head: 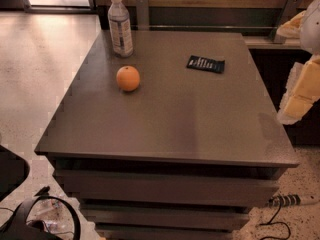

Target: Pick rxbar blueberry

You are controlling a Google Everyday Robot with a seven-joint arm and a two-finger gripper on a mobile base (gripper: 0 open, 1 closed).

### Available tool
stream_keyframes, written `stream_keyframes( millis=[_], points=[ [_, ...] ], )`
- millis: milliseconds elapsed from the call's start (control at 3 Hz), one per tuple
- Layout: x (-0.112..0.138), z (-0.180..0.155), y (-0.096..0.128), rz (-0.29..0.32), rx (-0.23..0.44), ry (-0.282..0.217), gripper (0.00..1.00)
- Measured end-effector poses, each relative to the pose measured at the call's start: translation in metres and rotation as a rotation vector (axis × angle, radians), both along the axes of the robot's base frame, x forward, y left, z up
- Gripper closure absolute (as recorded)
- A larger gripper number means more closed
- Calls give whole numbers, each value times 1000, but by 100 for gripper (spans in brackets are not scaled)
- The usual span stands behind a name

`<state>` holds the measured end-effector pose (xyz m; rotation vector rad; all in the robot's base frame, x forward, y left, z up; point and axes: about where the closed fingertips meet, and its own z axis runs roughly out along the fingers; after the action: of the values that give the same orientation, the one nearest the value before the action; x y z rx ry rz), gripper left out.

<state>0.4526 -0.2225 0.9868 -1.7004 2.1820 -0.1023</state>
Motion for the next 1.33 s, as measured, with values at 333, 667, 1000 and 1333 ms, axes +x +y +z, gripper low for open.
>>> stream_keyframes(
  millis=[333,667,1000,1333],
  points=[
    [33,1,-14,15,50,-26,0],
    [78,1,-29,-1,102,-73,0],
    [116,-7,-41,-73,112,-108,0],
    [157,-25,-56,-164,161,-133,0]
  ],
)
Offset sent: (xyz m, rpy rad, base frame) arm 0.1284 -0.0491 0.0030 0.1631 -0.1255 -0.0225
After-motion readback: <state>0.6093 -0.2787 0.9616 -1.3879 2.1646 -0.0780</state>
